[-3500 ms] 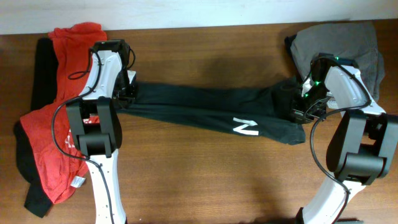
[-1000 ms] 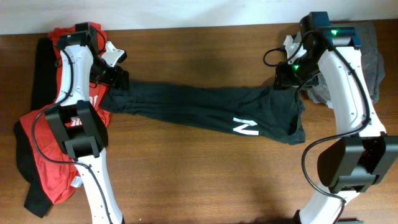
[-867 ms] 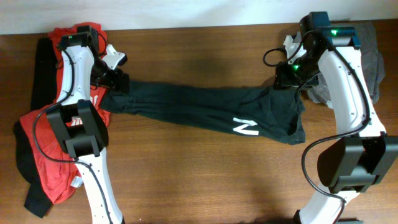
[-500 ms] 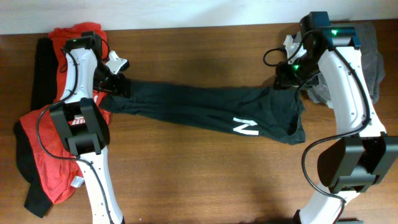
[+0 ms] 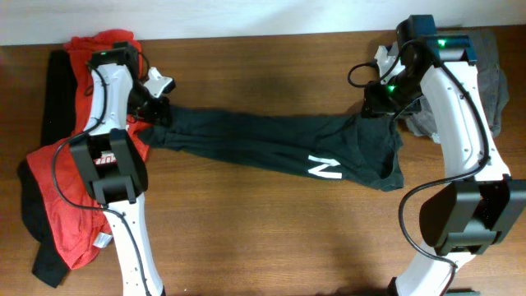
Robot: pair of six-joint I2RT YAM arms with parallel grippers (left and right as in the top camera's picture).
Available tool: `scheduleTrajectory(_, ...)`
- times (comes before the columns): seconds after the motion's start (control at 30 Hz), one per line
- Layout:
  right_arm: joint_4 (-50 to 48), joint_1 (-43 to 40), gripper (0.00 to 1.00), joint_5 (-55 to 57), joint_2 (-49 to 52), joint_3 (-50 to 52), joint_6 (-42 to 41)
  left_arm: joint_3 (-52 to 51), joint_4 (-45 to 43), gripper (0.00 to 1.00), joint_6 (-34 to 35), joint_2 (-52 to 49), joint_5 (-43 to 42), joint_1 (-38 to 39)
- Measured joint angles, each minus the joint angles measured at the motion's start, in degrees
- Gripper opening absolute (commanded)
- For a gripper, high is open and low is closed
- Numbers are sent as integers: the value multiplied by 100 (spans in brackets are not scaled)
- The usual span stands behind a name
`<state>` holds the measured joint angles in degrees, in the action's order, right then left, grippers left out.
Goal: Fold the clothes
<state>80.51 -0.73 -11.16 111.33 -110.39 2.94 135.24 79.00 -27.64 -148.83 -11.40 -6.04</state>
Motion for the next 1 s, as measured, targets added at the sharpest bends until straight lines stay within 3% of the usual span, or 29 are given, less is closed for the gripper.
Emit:
scheduleTrajectory(0.27, 0, 0, 43, 0, 0, 0, -4, 0, -44, 3, 26, -2, -31, 142)
scheduleTrajectory(0.33, 0, 0, 43, 0, 0, 0, -2, 0, -46, 2, 52, -2, -44, 142)
scheduleTrajectory(0.37, 0, 0, 43, 0, 0, 0, -2, 0, -46, 5, 61, -2, -46, 142)
scheduleTrajectory(0.4, 0, 0, 43, -2, 0, 0, -2, 0, -48, 22, 90, -2, -48, 142)
scheduleTrajectory(0.47, 0, 0, 43, -17, 0, 0, 2, 0, -48, 29, 83, -2, -52, 142)
scheduleTrajectory(0.77, 0, 0, 43, -20, 0, 0, -11, 251, 522, 40, 131, -105, -129, 166)
scheduleTrajectory(1.0, -2, 0, 43, -22, 0, 0, -15, 1486, 1268, 52, 260, -295, -146, 184)
